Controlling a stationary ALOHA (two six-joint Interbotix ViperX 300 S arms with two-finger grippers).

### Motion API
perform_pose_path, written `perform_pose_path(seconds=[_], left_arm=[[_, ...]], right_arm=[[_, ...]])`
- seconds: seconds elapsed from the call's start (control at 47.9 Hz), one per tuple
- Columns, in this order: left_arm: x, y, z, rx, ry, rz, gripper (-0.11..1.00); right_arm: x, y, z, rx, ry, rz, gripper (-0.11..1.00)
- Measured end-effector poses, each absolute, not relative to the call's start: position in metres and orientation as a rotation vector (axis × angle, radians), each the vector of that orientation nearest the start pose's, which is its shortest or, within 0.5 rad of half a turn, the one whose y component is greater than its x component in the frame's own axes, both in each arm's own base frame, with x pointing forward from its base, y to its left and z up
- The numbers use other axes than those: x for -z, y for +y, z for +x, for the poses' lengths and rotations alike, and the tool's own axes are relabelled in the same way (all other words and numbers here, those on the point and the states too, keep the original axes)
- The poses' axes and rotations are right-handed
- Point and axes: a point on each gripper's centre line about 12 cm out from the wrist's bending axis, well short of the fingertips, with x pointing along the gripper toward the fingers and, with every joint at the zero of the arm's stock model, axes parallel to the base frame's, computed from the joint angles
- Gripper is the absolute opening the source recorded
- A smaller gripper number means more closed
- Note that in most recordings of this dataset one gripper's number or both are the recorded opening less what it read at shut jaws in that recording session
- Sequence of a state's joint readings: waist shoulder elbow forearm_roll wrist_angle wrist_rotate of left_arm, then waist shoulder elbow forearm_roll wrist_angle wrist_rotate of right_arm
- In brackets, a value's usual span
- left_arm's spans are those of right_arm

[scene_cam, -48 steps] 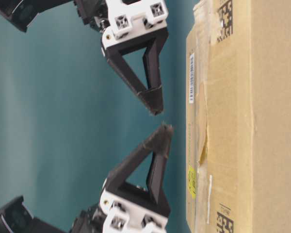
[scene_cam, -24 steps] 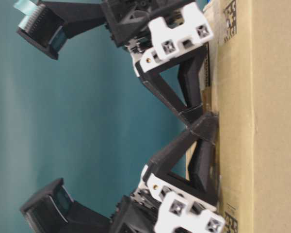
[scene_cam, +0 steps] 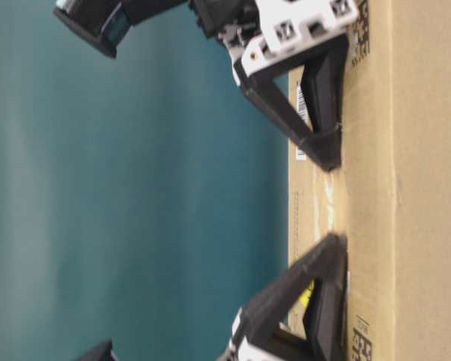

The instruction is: Apply tape along the seams of the closed cardboard box to seal it securely.

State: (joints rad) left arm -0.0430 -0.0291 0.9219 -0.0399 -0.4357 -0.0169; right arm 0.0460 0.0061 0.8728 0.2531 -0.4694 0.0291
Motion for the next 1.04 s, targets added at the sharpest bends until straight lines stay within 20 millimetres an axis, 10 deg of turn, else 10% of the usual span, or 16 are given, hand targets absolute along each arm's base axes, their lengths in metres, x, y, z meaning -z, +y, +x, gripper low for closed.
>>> perform_pose_path(seconds=[0.48, 1.044], left_arm=[[-0.154, -0.017, 0.328, 0.029, 0.432, -0.027, 0.0], [-0.237, -0.017, 0.278, 0.057, 0.276, 0.016, 0.0]], right_arm=[[-0.172, 0.01, 0.337, 0.088, 0.368, 0.205, -0.02], [-0.26, 0.014, 0.27, -0.004, 0.238, 0.169, -0.02]])
